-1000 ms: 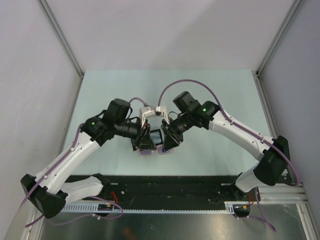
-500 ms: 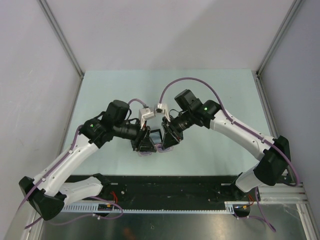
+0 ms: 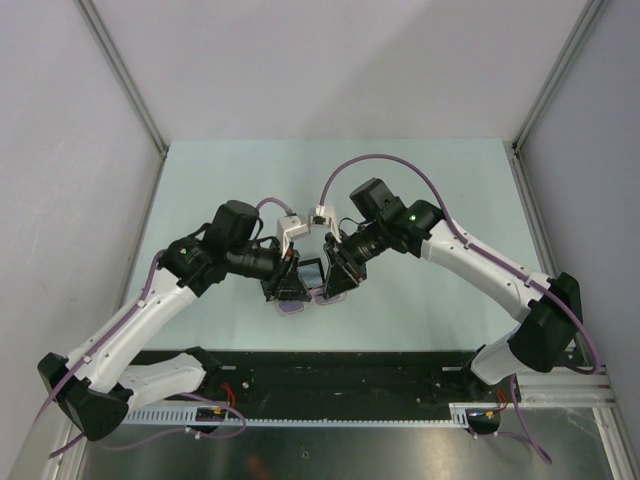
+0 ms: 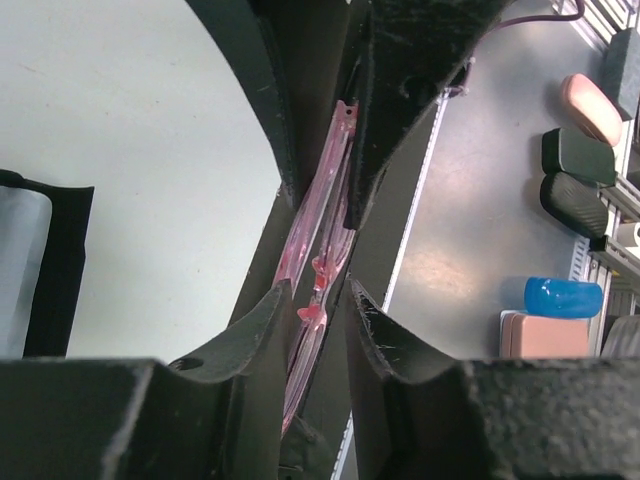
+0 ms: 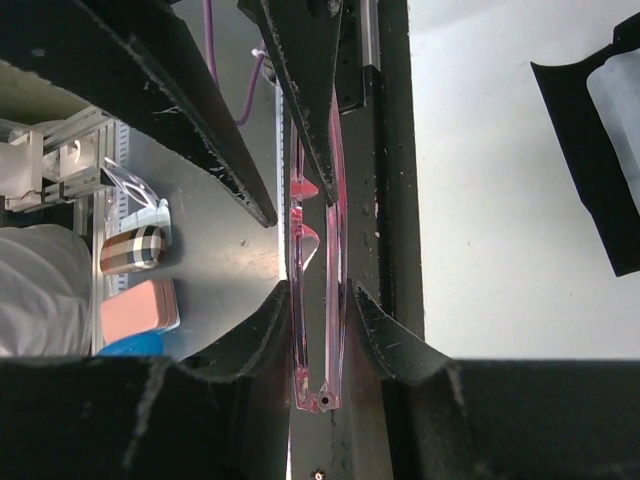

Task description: Organize the sunglasses

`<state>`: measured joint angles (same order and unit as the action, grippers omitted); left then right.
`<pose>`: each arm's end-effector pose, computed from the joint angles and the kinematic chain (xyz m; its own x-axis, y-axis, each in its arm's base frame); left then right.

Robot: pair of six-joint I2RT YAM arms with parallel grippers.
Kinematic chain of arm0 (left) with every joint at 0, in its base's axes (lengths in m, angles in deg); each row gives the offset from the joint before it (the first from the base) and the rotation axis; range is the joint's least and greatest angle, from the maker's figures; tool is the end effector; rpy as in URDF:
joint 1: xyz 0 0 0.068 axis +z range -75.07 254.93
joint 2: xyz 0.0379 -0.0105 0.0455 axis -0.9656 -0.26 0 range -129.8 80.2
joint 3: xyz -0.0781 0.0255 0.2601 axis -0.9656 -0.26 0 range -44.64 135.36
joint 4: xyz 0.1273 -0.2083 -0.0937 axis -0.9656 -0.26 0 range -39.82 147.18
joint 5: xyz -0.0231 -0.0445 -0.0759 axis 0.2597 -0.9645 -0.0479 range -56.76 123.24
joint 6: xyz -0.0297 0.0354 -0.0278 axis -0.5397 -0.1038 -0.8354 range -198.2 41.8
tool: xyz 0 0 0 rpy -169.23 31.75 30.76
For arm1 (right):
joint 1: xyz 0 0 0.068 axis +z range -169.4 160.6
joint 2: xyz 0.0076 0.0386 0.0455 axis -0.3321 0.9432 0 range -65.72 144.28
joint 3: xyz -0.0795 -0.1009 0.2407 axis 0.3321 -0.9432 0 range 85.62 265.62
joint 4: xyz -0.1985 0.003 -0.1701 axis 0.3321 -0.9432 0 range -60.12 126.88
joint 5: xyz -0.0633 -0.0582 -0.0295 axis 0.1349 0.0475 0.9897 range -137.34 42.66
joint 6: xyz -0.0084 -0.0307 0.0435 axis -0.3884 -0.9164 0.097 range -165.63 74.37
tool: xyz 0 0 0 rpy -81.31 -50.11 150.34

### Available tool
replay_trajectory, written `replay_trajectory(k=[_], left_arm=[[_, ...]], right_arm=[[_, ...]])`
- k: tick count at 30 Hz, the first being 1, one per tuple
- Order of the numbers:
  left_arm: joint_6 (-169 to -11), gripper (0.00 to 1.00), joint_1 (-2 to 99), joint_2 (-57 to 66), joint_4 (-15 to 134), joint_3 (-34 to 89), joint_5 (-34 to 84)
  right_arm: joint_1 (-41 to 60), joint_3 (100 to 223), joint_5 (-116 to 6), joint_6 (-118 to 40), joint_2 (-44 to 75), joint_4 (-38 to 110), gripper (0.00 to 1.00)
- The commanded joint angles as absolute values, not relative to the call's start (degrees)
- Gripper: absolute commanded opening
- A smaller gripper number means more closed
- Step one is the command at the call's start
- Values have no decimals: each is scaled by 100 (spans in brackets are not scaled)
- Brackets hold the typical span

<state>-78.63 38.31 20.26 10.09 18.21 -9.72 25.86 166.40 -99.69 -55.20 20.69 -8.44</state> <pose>0.1471 -0.1395 0.3446 -0.5656 0.4135 -0.7135 0.8245 0.2990 -0.4804 0.2007 0.2426 0.3383 -0.4086 -0.5565 -0.7234 -0.8649 -0.0172 0.5017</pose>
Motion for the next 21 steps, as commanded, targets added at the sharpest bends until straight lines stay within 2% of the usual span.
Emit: replay_trajectory(k=[1,9,14,15,17,19,20,21], left_arm=[[-7732,28,3749,2079,867,2014,-983],[-7785,0,3749,2052,867,2032,-912],[-7750,0,3749,2070,867,2032,-833],[-7750,0,3749,2078,867,2040,-807],[-7724,0,3749,2105,867,2067,-719],[-7706,0,3749,2114,867,2084,-693],[-7697,0,3749,2122,867,2102,-710],[-7680,0,3749,2114,867,2111,-684]], right_arm=[[2578,16859,-10095,-5460,1839,-470,8],[2622,16859,-9981,-5469,1847,-487,8],[2630,16859,-9928,-5434,1830,-452,16],[2639,16859,-9919,-5433,1839,-435,25],[2630,16859,-9893,-5433,1830,-443,33],[2630,16842,-9884,-5468,1795,-443,48],[2630,16824,-9867,-5469,1777,-408,59],[2622,16798,-9823,-5469,1716,-356,64]])
